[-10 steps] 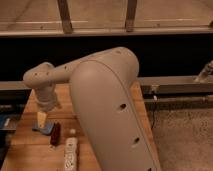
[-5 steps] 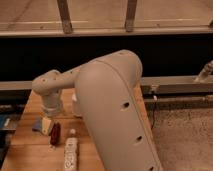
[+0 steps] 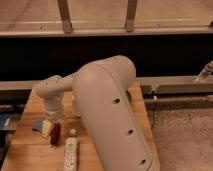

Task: Drag the pepper across the table

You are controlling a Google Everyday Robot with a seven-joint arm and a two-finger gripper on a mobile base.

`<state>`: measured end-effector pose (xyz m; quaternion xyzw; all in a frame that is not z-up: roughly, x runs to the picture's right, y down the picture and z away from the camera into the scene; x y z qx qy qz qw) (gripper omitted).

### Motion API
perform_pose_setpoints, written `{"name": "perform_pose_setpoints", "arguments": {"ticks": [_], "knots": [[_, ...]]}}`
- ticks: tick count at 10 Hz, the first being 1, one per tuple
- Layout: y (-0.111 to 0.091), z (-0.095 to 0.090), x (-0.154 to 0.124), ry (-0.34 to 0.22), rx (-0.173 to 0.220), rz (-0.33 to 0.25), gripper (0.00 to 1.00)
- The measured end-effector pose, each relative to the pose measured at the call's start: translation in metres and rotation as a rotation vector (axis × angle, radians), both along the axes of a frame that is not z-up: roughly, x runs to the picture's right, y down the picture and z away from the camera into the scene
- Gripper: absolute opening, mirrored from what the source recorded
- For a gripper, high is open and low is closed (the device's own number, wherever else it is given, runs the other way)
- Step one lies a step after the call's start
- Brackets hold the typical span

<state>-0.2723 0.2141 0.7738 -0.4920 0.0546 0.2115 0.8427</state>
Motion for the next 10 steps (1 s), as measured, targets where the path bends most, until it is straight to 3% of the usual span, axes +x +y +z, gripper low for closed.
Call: {"name": "perform_pose_setpoints", "arguments": {"ticks": [3,7,10], "knots": [[0.007,0.005,-0.011,-0.010,-0.029,-0.006,0.80],[0.006,0.006,-0.010,-0.007,-0.028,-0.006,0.80],[0.016,0.012,-0.016,0.007,-0.041,-0.027,0.80]]}}
